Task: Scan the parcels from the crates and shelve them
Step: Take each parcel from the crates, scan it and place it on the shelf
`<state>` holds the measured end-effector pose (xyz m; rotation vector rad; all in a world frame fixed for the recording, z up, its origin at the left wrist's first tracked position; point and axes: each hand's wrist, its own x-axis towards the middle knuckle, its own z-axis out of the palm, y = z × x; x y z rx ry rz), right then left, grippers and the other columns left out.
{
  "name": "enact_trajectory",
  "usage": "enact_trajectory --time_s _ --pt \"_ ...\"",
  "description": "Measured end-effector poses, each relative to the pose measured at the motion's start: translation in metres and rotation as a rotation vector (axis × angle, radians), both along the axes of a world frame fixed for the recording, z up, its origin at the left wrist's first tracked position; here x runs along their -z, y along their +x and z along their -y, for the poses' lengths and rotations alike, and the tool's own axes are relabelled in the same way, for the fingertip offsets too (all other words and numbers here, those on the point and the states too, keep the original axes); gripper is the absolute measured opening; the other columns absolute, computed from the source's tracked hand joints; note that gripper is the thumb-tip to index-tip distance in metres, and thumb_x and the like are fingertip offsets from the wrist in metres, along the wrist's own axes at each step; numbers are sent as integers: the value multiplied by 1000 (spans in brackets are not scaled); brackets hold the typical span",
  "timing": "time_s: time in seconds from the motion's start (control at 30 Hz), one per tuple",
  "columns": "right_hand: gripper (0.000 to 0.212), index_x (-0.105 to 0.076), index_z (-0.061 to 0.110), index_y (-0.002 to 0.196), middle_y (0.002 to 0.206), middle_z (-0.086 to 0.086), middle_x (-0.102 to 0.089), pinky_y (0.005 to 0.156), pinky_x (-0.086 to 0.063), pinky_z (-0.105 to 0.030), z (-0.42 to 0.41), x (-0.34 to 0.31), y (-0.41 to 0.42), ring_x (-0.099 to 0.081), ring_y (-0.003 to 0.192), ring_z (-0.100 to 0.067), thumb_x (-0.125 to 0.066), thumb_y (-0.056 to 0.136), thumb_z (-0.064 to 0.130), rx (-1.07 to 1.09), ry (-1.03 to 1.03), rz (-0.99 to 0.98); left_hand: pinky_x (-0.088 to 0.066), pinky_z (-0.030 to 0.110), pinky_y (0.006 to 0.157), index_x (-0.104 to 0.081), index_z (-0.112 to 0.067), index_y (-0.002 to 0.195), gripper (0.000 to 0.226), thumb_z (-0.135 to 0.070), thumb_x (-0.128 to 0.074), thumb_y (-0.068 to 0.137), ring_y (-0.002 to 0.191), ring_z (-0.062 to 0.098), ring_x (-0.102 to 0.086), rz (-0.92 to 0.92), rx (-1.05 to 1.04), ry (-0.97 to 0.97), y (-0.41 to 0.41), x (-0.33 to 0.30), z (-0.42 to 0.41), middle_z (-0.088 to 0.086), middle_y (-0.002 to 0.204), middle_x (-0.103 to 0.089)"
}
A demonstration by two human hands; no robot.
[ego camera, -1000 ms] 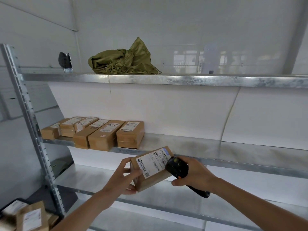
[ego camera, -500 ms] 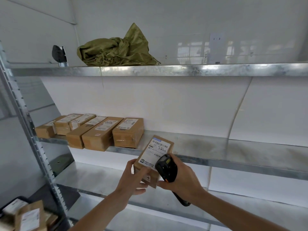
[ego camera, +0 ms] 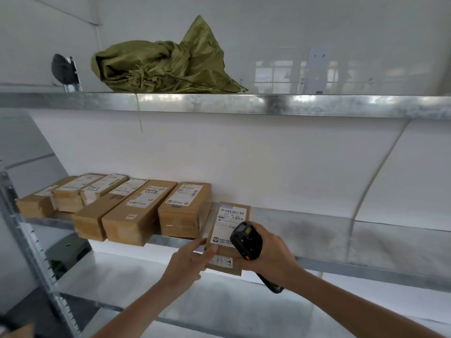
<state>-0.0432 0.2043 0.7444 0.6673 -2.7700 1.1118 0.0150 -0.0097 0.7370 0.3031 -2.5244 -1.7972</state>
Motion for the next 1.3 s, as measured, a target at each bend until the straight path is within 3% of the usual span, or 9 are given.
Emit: enact_trajectory --time_s 0.07,0.23,0.33,0.47,0.6,0.8,0.97,1.07,1.3 --pt "88 -47 45 138 112 26 -66 85 -52 -23 5 0 -11 -64 99 -2 -89 61 51 4 9 14 -53 16 65 -58 -45 103 26 -60 -61 81 93 21 -69 -24 21 -43 -9 -1 7 -19 99 -67" --pt "96 -49 43 139 115 20 -69 89 -57 -34 16 -9 -39 -66 102 -6 -81 51 61 9 45 57 -59 20 63 -62 -37 109 24 -54 -57 93 83 20 -72 -74 29 -165 -31 -1 20 -13 98 -71" --pt "92 -51 39 140 118 17 -69 92 -55 -31 19 -15 -54 -65 104 -7 -88 58 54 5 71 73 -63 30 67 -63 -37 104 19 -52 -56 95 76 18 -72 -141 -1 -228 -42 -2 20 -15 95 -70" --pt "83 -52 36 139 117 17 -68 92 -53 -27 22 -18 -66 -65 104 -7 -90 65 48 4 64 94 -63 29 61 -56 -38 109 24 -57 -52 94 73 20 -73 -122 -35 -288 -52 -1 17 -18 101 -65" --pt "80 -52 36 137 114 19 -66 90 -51 -24 22 -17 -77 -64 103 -7 -90 67 47 3 41 95 -64 32 62 -55 -36 119 30 -53 -55 95 72 24 -74 -80 -31 -194 -64 -4 14 -11 105 -66" --pt "92 -54 40 134 115 18 -68 94 -54 -34 21 -15 -98 -65 104 -8 -79 49 64 -2 37 123 -63 36 56 -51 -41 120 25 -52 -55 97 66 23 -73 -99 -46 -272 -77 -5 14 -15 101 -64" --pt "97 -53 36 135 112 15 -68 91 -55 -34 22 -14 -111 -65 101 -10 -70 45 68 -10 45 117 -54 18 45 -48 -41 120 25 -53 -50 98 60 19 -68 -121 -101 -420 -86 -6 10 -18 93 -59" --pt "100 -51 37 136 114 15 -68 92 -55 -35 23 -15 -117 -65 102 -11 -70 43 71 -16 57 119 -55 21 44 -53 -37 122 27 -51 -49 99 55 18 -68 -124 -119 -459 -91 -6 8 -14 86 -62" --pt "98 -50 38 139 113 17 -67 91 -55 -34 27 -17 -129 -64 101 -9 -74 48 65 -21 47 136 -61 30 50 -55 -32 126 32 -51 -48 100 69 19 -70 -78 -159 -441 -104 -5 6 -9 82 -63"
